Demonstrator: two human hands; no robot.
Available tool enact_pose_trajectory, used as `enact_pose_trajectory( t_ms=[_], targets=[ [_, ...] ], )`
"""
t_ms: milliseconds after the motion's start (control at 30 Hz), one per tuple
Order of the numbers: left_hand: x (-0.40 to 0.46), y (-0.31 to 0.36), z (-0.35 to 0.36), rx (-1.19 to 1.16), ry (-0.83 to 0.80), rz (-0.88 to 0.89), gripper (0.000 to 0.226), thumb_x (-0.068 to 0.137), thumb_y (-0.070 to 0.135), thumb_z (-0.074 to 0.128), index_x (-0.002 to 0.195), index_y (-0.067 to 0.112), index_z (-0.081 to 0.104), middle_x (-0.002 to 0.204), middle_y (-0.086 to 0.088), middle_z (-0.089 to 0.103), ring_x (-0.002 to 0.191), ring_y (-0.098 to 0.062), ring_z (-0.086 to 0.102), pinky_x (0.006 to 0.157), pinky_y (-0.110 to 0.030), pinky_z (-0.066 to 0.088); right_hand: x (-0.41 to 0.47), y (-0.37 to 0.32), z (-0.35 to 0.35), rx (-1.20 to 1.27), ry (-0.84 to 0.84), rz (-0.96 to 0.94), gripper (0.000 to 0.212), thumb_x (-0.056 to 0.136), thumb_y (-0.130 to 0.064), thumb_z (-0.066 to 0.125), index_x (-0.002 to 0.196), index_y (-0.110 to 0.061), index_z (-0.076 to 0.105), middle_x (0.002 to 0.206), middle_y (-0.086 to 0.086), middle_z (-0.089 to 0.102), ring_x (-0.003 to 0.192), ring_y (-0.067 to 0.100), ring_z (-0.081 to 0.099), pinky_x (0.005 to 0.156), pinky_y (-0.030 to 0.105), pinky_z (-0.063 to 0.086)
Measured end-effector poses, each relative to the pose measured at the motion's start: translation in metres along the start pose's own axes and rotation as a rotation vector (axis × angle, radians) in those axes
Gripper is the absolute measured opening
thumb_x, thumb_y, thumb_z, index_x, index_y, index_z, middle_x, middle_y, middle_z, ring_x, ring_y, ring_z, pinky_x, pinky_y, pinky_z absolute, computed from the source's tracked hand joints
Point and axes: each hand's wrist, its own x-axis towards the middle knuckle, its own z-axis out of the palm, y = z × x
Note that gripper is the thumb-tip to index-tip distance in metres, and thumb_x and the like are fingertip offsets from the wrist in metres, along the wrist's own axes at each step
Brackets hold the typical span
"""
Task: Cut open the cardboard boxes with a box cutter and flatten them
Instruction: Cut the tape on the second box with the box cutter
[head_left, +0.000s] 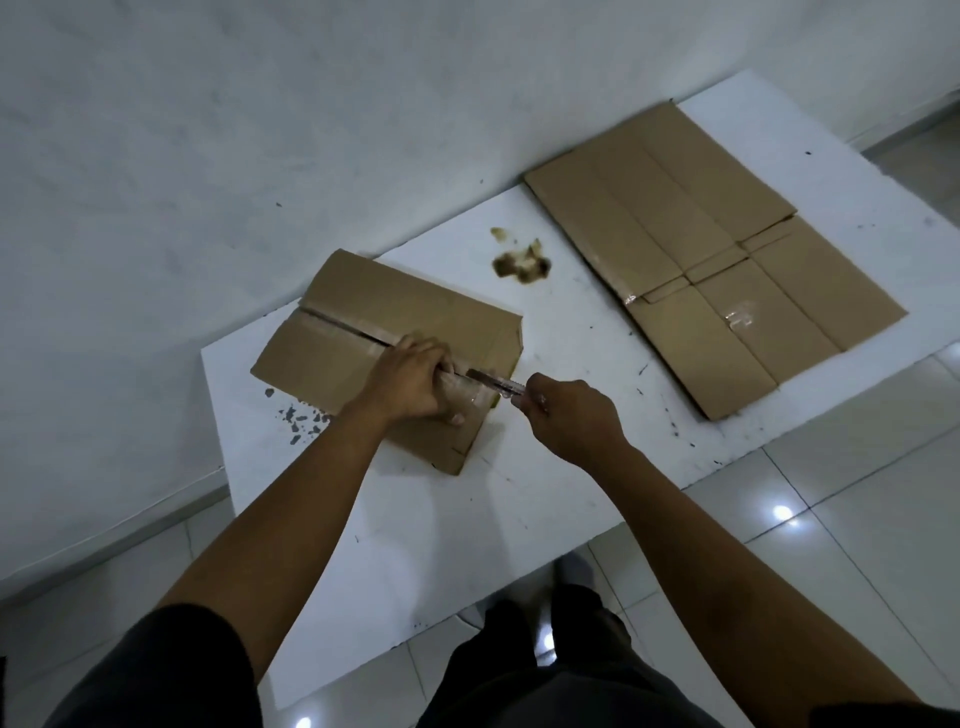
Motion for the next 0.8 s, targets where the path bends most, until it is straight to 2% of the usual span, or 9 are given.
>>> enact_pose_trajectory(
  t_ms=[100, 233, 400, 600, 733, 800],
  targets=[
    [-0.001, -0.003, 0.0, -0.05, 0.01, 0.004, 0.069, 0.047, 0.061, 0.089, 0.098, 0.029, 0.056, 0.12, 0.009, 0.058, 0.121, -0.018, 0.044, 0.094, -0.032, 0.041, 0.008, -0.008, -0.007, -0.116, 0.002, -0.057, 0.03, 0.098, -0.048, 0.05, 0.099, -0.021, 0.063, 0.08, 0.0, 0.067, 0.072, 0.025, 0.062, 0.056, 0.027, 0.036],
    [-0.005, -0.003, -0.001, -0.022, 0.062, 0.006, 0.071, 0.047, 0.062, 0.087, 0.1, 0.031, 0.051, 0.114, 0.011, 0.056, 0.12, -0.016, 0.044, 0.097, -0.036, 0.033, 0.019, -0.023, -0.016, -0.226, -0.011, -0.108, 0.029, 0.099, -0.045, 0.048, 0.097, -0.02, 0.063, 0.081, 0.002, 0.066, 0.067, 0.024, 0.056, 0.051, 0.025, 0.024],
    [-0.007, 0.001, -0.004, 0.016, 0.08, -0.033, 0.063, 0.054, 0.057, 0.083, 0.101, 0.032, 0.05, 0.113, 0.012, 0.057, 0.124, -0.014, 0.041, 0.096, -0.04, 0.023, 0.029, -0.044, -0.024, -0.274, -0.075, -0.104, 0.024, 0.097, -0.039, 0.05, 0.097, -0.021, 0.066, 0.086, 0.003, 0.066, 0.076, 0.026, 0.062, 0.061, 0.026, 0.034],
    [-0.007, -0.003, 0.002, -0.03, 0.071, -0.015, 0.061, 0.056, 0.062, 0.082, 0.103, 0.032, 0.056, 0.123, 0.011, 0.056, 0.129, -0.018, 0.038, 0.102, -0.041, 0.025, 0.034, -0.049, -0.037, -0.369, -0.173, -0.063, 0.017, 0.089, -0.031, 0.053, 0.091, -0.02, 0.065, 0.08, -0.002, 0.058, 0.071, 0.022, 0.054, 0.063, 0.026, 0.037],
    [-0.008, -0.003, 0.005, -0.05, 0.085, 0.0, 0.064, 0.057, 0.059, 0.084, 0.11, 0.03, 0.061, 0.124, 0.005, 0.055, 0.126, -0.023, 0.039, 0.1, -0.04, 0.038, 0.027, -0.05, -0.035, -0.4, -0.16, -0.076, 0.016, 0.091, -0.029, 0.052, 0.09, -0.02, 0.065, 0.072, -0.005, 0.051, 0.066, 0.021, 0.053, 0.06, 0.026, 0.036],
    [-0.009, -0.003, 0.006, -0.058, 0.078, -0.002, 0.064, 0.059, 0.057, 0.085, 0.113, 0.031, 0.064, 0.128, 0.002, 0.053, 0.128, -0.025, 0.037, 0.102, -0.04, 0.039, 0.023, -0.046, -0.034, -0.392, -0.146, -0.069, 0.015, 0.091, -0.029, 0.051, 0.09, -0.021, 0.064, 0.067, -0.007, 0.046, 0.064, 0.02, 0.052, 0.056, 0.025, 0.033]
  ],
)
